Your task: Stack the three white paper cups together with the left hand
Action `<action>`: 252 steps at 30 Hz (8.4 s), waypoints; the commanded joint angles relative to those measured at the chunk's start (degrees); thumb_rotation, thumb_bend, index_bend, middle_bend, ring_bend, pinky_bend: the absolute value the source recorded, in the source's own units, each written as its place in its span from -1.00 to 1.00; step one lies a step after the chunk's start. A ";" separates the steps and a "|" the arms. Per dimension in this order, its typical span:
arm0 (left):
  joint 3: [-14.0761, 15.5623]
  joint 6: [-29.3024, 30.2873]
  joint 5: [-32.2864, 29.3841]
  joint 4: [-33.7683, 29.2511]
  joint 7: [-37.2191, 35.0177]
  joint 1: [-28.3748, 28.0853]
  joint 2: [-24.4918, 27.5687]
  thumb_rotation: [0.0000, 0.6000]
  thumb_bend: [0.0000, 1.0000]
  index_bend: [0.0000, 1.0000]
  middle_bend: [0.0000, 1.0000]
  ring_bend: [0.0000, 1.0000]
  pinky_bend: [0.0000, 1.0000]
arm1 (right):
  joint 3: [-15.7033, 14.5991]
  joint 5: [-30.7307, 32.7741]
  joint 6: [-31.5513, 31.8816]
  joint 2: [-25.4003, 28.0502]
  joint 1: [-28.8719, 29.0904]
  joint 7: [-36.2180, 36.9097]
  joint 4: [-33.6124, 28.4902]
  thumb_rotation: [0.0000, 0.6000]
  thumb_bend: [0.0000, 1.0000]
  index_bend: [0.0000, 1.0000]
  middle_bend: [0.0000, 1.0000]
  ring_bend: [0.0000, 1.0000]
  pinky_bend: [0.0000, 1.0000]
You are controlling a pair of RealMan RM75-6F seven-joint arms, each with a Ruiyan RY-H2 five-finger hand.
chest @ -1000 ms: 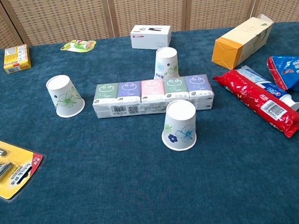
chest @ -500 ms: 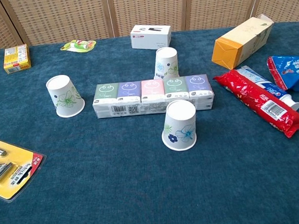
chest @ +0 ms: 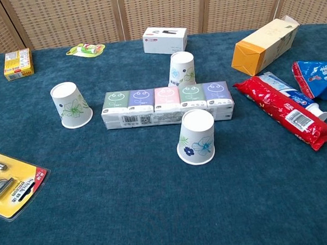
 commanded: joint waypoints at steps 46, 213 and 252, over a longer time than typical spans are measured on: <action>-6.76 -27.38 -34.50 23.11 16.13 -30.85 -22.85 1.00 -0.29 -0.64 -0.68 -0.67 -0.11 | -0.19 2.00 0.50 1.64 -0.66 2.22 0.55 1.00 -0.44 -1.00 -0.84 -1.00 -0.39; -8.36 -40.67 -52.60 47.95 18.84 -66.75 -40.57 1.00 -0.29 -0.95 -1.00 -1.00 -0.64 | -1.69 -1.81 5.09 6.18 -7.79 11.80 0.63 1.00 -0.43 -1.00 -0.84 -1.00 -0.39; -11.32 -48.74 -48.12 63.43 11.43 -68.55 -47.79 1.00 -0.27 -0.34 -0.49 -0.29 0.21 | -0.91 -1.48 5.70 5.76 -8.09 11.97 0.67 1.00 -0.43 -1.00 -0.84 -1.00 -0.38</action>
